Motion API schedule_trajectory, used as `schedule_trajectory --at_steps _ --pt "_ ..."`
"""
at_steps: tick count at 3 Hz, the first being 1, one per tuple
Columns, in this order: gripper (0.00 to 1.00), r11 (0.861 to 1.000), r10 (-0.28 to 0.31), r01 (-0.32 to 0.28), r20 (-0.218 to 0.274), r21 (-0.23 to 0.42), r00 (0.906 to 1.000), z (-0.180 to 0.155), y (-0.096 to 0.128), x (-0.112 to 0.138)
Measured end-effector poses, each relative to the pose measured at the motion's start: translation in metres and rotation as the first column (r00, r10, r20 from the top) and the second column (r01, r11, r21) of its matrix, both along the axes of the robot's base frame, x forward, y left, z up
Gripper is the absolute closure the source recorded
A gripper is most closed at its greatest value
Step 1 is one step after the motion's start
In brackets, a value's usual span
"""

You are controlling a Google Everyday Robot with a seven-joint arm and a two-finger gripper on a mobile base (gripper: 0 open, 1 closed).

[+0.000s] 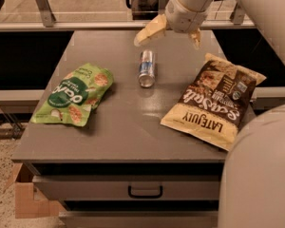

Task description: Place redbull can upright

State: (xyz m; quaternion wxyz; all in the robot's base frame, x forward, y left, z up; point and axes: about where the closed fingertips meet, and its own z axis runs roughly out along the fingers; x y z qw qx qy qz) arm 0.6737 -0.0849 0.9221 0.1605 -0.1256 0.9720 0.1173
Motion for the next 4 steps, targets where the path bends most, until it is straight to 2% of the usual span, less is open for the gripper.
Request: schedule_trajectory --at_steps 1,2,3,4 --pt "0.00 0.997 -0.067 0.066 -0.025 -0.038 0.9975 -0.016 0.015 0.020" --pt "0.00 0.992 -0.110 0.107 -0.042 -0.060 0.9931 -0.027 0.023 0.030" --pt "0.00 0.982 -0.167 0.158 -0.087 -0.104 0.9821 -0.057 0.038 0.048" --pt "0.03 0.976 -0.190 0.173 -0.122 -0.134 0.9741 -0.078 0.050 0.059"
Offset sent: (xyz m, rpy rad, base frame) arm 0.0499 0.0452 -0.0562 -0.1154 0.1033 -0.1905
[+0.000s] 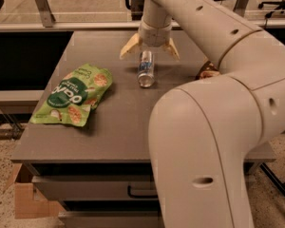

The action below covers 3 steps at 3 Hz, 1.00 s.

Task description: Place redbull can upright

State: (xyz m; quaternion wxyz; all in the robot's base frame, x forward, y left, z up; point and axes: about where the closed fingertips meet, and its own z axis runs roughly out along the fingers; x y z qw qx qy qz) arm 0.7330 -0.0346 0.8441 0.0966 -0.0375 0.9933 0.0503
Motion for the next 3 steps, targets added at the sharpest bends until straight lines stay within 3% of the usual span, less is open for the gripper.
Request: schedule_trajectory --at_steps 1,2,3 --pt "0.26 1.000 0.000 0.000 -0.018 -0.008 0.9998 -0.009 0.007 0.005" --pt "0.47 1.000 -0.014 0.013 -0.024 -0.021 0.9996 -0.009 0.000 0.007" --pt "0.80 0.999 0.014 -0.015 -0.026 -0.040 0.9996 0.007 -0.003 0.002"
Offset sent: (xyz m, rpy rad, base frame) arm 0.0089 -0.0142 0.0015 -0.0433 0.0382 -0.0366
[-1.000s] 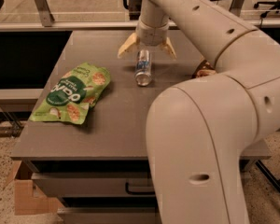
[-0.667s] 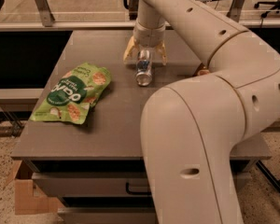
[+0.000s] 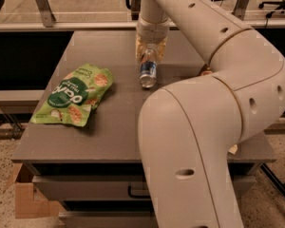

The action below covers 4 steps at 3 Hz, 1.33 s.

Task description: Place redbull can upright

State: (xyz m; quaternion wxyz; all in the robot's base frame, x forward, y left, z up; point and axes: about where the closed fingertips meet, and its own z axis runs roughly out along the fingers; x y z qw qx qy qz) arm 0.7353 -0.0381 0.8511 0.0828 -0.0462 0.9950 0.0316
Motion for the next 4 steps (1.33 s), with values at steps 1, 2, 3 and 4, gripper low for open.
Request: schedule_trajectory --at_steps 1,2,3,4 --pt "1.00 0.995 0.097 -0.098 0.041 0.018 0.9944 0.037 0.003 -0.019" --pt "1.00 0.942 0.285 -0.309 0.175 0.132 0.9425 0.090 0.008 -0.055" --pt "1.00 0.832 0.387 -0.483 0.339 0.273 0.8577 0.123 0.012 -0.079" --pt "1.00 0.692 0.440 -0.635 0.496 0.344 0.7482 0.144 0.023 -0.097"
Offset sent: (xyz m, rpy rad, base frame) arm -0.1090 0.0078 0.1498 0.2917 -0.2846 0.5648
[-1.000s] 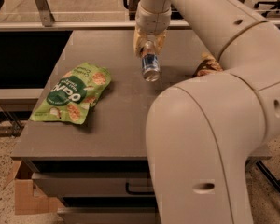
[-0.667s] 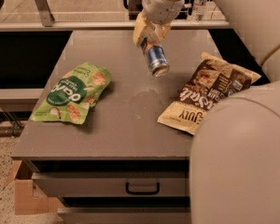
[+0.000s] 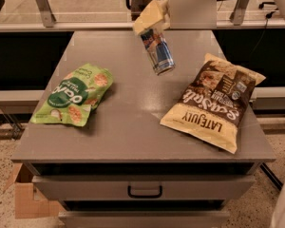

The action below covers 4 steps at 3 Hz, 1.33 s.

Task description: Place redbull can upright

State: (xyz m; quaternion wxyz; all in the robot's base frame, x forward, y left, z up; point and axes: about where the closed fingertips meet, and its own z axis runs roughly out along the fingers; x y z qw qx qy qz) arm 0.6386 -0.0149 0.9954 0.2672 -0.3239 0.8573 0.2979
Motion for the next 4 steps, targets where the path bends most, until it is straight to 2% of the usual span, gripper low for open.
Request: schedule_trajectory --at_steps 1,2,3,4 --pt "1.00 0.996 0.092 -0.093 0.069 0.017 0.9934 0.006 0.010 -0.010" --pt "1.00 0.992 0.047 -0.057 0.096 0.108 0.9943 0.002 0.015 -0.014" --pt "1.00 0.961 0.016 -0.070 0.201 0.269 0.9795 -0.010 0.025 -0.023" --pt "1.00 0.904 -0.073 -0.107 0.397 0.413 0.9149 0.007 0.035 0.000"
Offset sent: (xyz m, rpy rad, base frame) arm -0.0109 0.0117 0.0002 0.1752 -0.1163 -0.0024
